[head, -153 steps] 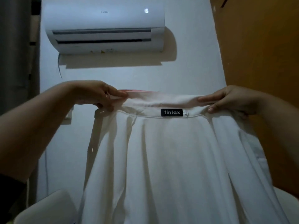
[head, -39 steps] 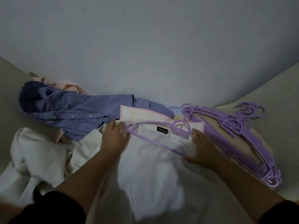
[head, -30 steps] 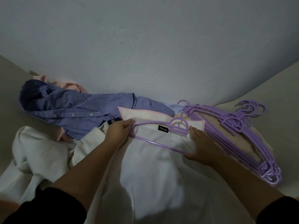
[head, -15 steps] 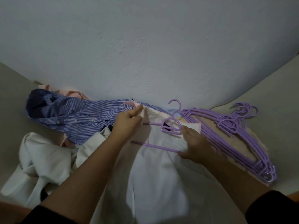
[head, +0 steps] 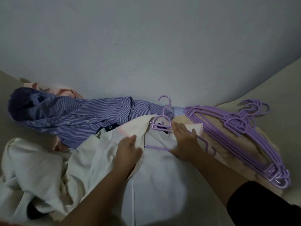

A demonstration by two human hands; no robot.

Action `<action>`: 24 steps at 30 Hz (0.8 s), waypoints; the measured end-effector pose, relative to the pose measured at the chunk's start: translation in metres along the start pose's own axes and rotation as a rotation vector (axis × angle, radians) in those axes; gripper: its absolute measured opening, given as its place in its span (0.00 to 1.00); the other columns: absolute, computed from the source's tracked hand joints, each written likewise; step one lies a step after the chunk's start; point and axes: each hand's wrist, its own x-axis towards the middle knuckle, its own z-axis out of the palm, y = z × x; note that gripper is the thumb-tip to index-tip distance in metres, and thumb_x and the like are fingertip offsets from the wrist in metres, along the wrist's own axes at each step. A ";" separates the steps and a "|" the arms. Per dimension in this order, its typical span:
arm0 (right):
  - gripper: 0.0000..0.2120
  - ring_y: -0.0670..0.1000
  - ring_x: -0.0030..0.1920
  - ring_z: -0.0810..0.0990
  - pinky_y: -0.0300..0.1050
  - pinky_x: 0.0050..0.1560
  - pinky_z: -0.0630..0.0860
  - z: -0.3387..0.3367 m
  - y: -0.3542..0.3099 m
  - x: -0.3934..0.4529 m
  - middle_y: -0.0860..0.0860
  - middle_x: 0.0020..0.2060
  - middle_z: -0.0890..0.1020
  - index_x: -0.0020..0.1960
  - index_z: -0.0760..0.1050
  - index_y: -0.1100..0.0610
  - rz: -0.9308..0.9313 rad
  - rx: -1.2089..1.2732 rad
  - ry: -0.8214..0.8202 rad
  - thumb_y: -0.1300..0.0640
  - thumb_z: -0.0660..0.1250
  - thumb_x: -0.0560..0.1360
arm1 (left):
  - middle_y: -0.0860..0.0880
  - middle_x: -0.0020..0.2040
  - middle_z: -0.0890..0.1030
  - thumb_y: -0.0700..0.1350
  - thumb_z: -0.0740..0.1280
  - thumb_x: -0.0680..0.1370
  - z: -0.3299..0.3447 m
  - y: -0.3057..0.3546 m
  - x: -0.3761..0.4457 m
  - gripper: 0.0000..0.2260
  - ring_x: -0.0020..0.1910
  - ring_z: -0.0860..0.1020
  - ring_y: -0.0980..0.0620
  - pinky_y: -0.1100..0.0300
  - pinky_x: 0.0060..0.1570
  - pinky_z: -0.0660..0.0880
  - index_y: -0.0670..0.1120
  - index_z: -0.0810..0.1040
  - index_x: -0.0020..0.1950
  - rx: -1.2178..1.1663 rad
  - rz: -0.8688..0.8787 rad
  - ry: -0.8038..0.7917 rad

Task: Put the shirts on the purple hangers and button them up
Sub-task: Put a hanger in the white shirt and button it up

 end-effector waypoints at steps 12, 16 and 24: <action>0.50 0.51 0.76 0.52 0.53 0.73 0.50 -0.008 0.024 0.009 0.51 0.76 0.54 0.77 0.50 0.55 0.061 0.228 -0.086 0.31 0.60 0.63 | 0.53 0.79 0.51 0.67 0.72 0.65 0.015 0.039 0.053 0.50 0.77 0.49 0.50 0.54 0.73 0.43 0.51 0.52 0.79 0.846 0.747 -0.253; 0.28 0.55 0.69 0.68 0.45 0.67 0.61 -0.008 0.058 0.008 0.57 0.68 0.71 0.70 0.68 0.60 0.366 0.531 0.066 0.45 0.66 0.75 | 0.52 0.79 0.51 0.66 0.71 0.67 0.015 0.036 0.062 0.49 0.78 0.47 0.49 0.55 0.73 0.43 0.50 0.50 0.79 0.863 0.740 -0.280; 0.13 0.58 0.50 0.78 0.45 0.37 0.62 -0.003 0.086 0.006 0.60 0.48 0.81 0.49 0.78 0.65 0.521 0.520 -0.075 0.57 0.60 0.79 | 0.50 0.79 0.51 0.69 0.72 0.63 0.022 0.023 0.076 0.54 0.78 0.48 0.46 0.54 0.74 0.46 0.49 0.49 0.79 0.814 0.793 -0.274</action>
